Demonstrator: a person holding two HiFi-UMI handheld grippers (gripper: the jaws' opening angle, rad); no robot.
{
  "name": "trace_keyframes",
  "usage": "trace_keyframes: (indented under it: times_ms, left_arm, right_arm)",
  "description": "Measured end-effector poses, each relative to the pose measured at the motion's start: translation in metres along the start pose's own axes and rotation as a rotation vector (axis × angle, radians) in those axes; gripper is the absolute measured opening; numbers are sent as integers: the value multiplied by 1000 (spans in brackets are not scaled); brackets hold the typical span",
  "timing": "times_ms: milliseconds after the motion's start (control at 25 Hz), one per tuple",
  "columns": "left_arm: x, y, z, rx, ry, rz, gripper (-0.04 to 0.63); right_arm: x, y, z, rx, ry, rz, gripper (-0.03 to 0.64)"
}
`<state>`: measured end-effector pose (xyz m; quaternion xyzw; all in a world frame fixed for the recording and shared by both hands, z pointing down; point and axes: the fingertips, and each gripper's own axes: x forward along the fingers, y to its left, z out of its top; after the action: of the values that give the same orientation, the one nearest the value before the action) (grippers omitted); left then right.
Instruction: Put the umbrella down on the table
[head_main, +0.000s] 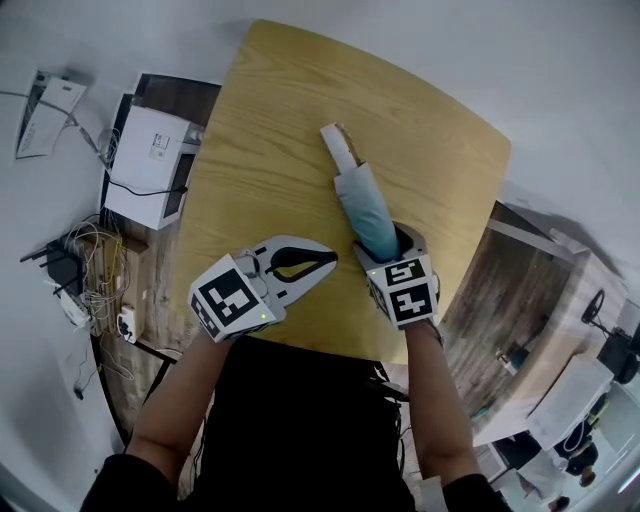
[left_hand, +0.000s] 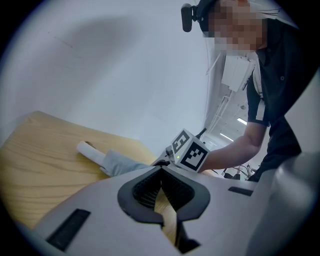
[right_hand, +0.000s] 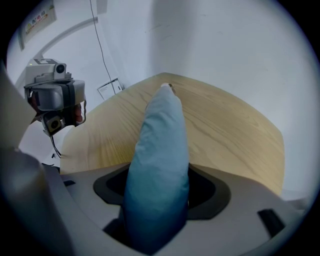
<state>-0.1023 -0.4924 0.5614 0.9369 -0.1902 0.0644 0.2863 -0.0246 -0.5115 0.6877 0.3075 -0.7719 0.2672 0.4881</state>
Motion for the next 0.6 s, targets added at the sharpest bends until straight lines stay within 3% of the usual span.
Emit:
trace_keyframes:
  times_ms: [360, 600]
  left_arm:
    - [-18, -32, 37, 72, -3, 33, 14]
    - [-11, -67, 77, 180, 5, 22, 14]
  right_arm:
    - [-59, -11, 2, 195, -125, 129, 302]
    - [-134, -16, 21, 231, -349, 189, 298]
